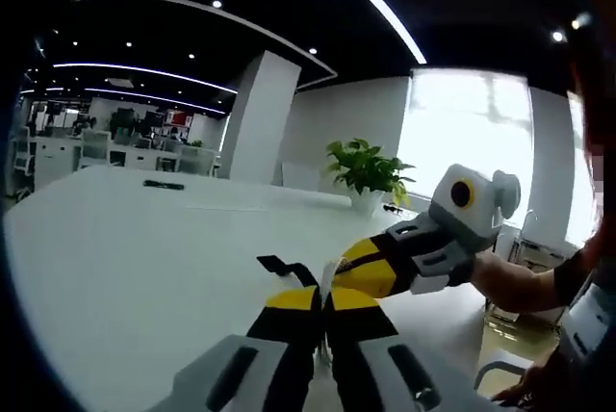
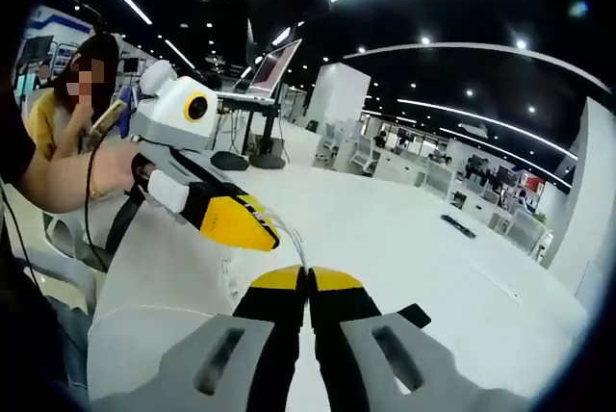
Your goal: Peel open the Velcro strap on the desktop, arrange the wired earphones neatly onto it, and close the Velcro strap to secure them.
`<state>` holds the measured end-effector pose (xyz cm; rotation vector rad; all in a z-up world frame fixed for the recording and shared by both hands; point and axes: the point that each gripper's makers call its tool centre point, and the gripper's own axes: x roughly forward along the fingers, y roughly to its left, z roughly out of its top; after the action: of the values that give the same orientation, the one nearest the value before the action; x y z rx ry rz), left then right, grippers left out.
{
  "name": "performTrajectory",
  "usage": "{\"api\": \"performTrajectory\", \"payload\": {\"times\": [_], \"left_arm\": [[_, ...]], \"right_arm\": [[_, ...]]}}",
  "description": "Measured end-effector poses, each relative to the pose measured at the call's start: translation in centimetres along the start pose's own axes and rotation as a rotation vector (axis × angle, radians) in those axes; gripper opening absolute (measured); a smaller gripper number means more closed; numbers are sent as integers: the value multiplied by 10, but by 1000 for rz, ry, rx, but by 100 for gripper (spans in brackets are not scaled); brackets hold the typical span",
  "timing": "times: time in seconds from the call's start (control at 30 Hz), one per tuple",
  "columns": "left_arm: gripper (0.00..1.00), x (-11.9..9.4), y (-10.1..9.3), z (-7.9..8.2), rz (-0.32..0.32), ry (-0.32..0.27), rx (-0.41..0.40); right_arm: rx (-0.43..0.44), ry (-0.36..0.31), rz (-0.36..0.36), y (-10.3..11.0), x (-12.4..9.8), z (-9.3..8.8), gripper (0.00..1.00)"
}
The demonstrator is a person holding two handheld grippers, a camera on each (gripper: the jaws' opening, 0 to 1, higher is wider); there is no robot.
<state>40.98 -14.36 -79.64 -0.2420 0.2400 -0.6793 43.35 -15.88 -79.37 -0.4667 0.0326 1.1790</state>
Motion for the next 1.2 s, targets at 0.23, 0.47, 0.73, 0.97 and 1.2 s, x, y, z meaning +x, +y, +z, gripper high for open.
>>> {"api": "performTrajectory", "payload": {"times": [0.23, 0.47, 0.73, 0.97, 1.2], "left_arm": [[6, 1, -2, 0, 27, 10, 24], [6, 5, 0, -2, 30, 14, 17], [6, 5, -1, 8, 49, 0, 36], [6, 4, -2, 7, 48, -9, 28], [6, -2, 4, 11, 40, -44, -26]], "right_arm": [[5, -6, -3, 0, 0, 0, 5], [17, -12, -7, -2, -2, -4, 5], [31, -32, 17, 1, -3, -5, 6], [43, -36, 12, 2, -4, -8, 8], [79, -62, 14, -2, -12, -1, 12]]}}
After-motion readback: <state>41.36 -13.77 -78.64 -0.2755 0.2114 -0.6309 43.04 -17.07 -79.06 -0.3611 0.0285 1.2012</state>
